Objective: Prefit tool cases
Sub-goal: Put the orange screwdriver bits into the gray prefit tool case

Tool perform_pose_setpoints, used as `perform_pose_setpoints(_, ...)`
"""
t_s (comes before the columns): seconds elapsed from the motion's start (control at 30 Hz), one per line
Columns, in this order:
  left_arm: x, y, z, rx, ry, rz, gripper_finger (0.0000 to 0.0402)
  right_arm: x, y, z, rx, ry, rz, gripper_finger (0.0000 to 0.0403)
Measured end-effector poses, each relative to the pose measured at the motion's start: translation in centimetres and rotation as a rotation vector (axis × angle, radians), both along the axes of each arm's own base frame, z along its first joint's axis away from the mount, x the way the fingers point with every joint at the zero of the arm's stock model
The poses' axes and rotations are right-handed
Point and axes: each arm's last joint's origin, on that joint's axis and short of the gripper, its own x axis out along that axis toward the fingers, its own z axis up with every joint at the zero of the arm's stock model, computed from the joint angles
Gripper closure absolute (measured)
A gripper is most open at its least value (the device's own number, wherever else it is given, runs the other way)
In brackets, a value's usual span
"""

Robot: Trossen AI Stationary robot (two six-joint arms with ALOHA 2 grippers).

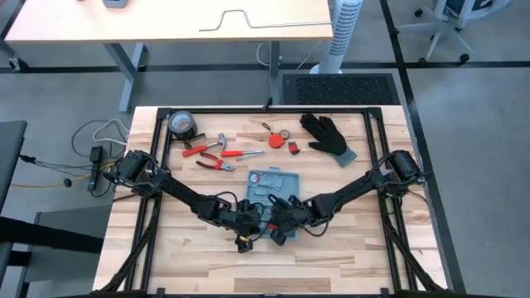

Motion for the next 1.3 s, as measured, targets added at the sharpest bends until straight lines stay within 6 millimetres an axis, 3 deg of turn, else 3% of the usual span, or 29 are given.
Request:
perform_pose_setpoints(0.27,0.2,0.3,0.9,-0.022,-0.046,0.004,0.0401,-0.7,1.8,0.0,0.017,-0.004,0.013,0.0402)
perform_pose_setpoints(0.63,1.7,0.5,2.5,0.040,-0.135,0.013,0.0401,-0.6,1.4,-0.1,0.021,0.015,-0.010,0.0402)
perform_pose_setpoints(0.83,2.0,1.6,1.5,0.048,-0.084,0.013,0.0401,-0.9,0.9,-0.6,0.043,0.037,-0.015,0.0402)
perform_pose_setpoints(1.07,2.6,1.2,-0.7,0.004,-0.042,-0.017,0.0401,-1.1,0.9,-0.8,0.058,0.050,-0.006,0.0402)
perform_pose_setpoints(1.17,2.5,1.2,-0.8,0.009,-0.034,-0.022,0.0401,-1.0,0.7,-0.8,0.049,0.052,-0.008,0.0402)
perform_pose_setpoints(1.3,2.3,1.4,0.6,0.018,-0.063,-0.035,0.0402,-1.1,0.3,-0.2,0.037,0.038,-0.019,0.0402)
